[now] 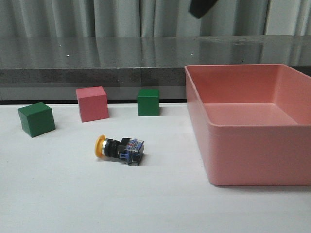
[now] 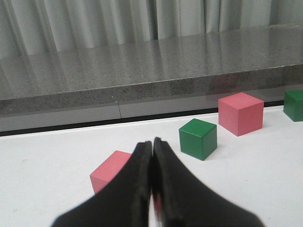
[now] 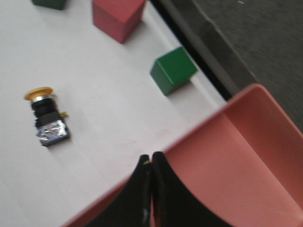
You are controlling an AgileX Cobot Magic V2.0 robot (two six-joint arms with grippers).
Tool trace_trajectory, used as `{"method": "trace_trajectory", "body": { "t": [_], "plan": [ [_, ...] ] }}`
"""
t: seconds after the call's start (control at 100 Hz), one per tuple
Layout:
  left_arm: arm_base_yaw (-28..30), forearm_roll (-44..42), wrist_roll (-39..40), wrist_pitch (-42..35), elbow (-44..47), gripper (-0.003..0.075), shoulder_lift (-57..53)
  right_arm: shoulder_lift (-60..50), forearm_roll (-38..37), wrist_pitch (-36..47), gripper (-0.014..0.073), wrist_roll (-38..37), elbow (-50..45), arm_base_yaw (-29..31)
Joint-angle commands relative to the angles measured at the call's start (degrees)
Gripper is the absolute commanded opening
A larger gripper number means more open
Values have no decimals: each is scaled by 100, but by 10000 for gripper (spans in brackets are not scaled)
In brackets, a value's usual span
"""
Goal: Place and stand button with both arms
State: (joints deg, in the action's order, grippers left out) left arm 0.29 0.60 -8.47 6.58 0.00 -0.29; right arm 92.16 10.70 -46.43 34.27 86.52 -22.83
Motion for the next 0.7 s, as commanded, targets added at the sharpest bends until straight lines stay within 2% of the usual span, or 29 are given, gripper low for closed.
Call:
{"method": "trace_trajectory", "body": {
  "t": [0.0, 0.14, 0.37, 0.56, 0.69],
  "plan": [
    [6, 5, 45, -443, 262, -19, -177, -895, 89, 1027, -113, -329, -671, 387],
    [6, 5, 45, -443, 262, -20, -177, -2058, 89, 2175, -113, -784, -2238, 924],
    [6, 5, 45, -443, 262, -19, -177, -3822, 89, 3029, -113, -860, -4270, 1465],
    [6, 5, 45, -443, 262, -19, -177, -5265, 89, 3841, -113, -1014, -5571, 1581],
    [6, 5, 45, -443, 262, -19, -177, -6186, 89, 3922, -113, -1014, -6146, 1581]
  ]
}}
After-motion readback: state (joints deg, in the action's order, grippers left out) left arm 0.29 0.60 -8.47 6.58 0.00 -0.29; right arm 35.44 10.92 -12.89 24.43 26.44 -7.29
